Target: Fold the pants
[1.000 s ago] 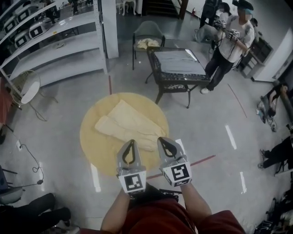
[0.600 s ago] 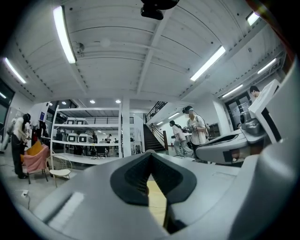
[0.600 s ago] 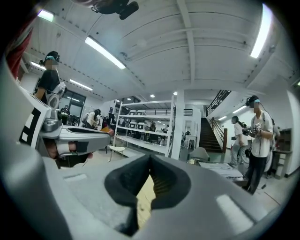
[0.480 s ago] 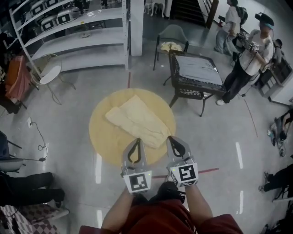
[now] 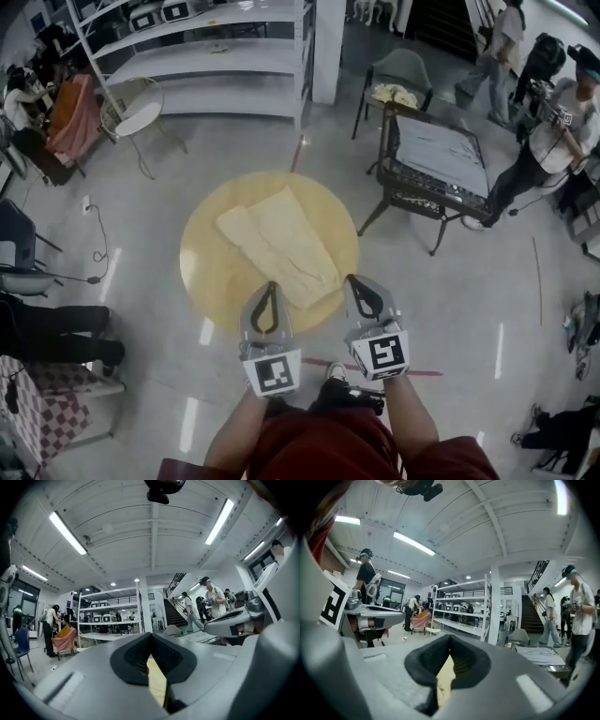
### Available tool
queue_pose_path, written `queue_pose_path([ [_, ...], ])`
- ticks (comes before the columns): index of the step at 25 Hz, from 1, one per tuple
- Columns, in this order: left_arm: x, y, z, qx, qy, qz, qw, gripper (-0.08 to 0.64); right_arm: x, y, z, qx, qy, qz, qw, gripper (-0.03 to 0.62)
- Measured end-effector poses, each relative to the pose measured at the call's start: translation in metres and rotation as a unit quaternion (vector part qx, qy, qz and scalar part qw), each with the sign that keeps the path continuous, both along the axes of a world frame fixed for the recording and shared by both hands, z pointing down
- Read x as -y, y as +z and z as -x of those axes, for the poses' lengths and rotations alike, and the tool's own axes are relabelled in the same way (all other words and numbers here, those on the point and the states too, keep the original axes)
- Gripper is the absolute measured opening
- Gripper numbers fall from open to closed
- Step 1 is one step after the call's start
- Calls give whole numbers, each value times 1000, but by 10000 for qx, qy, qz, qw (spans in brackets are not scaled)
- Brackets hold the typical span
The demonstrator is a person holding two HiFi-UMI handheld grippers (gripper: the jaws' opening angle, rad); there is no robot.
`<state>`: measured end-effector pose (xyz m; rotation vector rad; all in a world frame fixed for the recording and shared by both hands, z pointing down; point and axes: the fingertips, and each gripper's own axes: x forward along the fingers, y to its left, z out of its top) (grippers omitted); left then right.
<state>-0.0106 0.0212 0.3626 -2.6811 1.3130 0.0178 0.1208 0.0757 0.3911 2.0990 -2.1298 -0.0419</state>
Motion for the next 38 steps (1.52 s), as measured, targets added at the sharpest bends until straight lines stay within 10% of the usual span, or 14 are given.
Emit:
queue_pose_path([
  [14, -35, -3, -28, 11, -1377, -6, 9905, 6, -2, 0, -49, 176, -1194, -76, 9927, 2],
  [27, -25, 1, -3, -13, -1487, -116, 9888, 6, 19, 1, -15, 106, -1477, -62, 9890, 2],
  [32, -10, -5, 0, 539, -1238, -477, 9897, 6, 36, -5, -5, 15, -1503, -45, 9886, 2],
  [38, 16, 0, -4, -155, -1555, -112, 9876, 6, 61, -7, -8, -100, -1711, -103, 9851, 2],
])
